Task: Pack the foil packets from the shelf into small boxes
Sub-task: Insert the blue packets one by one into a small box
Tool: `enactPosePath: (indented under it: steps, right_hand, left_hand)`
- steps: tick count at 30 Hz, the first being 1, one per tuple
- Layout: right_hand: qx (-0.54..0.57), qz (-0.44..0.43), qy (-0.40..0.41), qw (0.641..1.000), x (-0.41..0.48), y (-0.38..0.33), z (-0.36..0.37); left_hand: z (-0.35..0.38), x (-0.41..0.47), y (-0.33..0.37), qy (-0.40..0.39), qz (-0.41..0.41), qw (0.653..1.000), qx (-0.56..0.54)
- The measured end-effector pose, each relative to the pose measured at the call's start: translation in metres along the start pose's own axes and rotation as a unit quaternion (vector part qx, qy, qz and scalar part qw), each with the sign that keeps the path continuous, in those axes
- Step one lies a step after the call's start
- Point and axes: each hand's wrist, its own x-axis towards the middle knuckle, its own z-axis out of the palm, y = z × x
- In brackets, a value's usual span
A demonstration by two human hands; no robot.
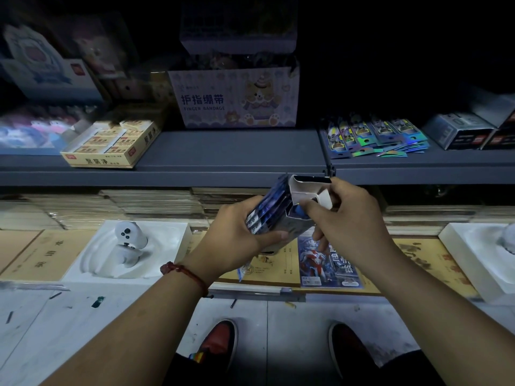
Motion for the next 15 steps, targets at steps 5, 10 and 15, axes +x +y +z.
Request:
enactPosePath:
  steps: [5,10,15]
  right_hand:
    - [-0.058,-0.107,0.084,0.989,-0.001,-0.002,0.003]
    - [-0.087,-0.257,0.074,0.96,-0.01,-0.012,0.0]
    - [-0.123,-0.296,0.037,0.947,-0.01,-0.01,0.001]
  left_hand:
    - [-0.001,0.002,-0.002,0.006,-0.017,1.0,0.011]
    - [0.0,0.004,-0.004,-0.007,0.004,0.999,0.046]
    - [0.002,0.006,-0.012,-0.018,0.018,0.997,0.069]
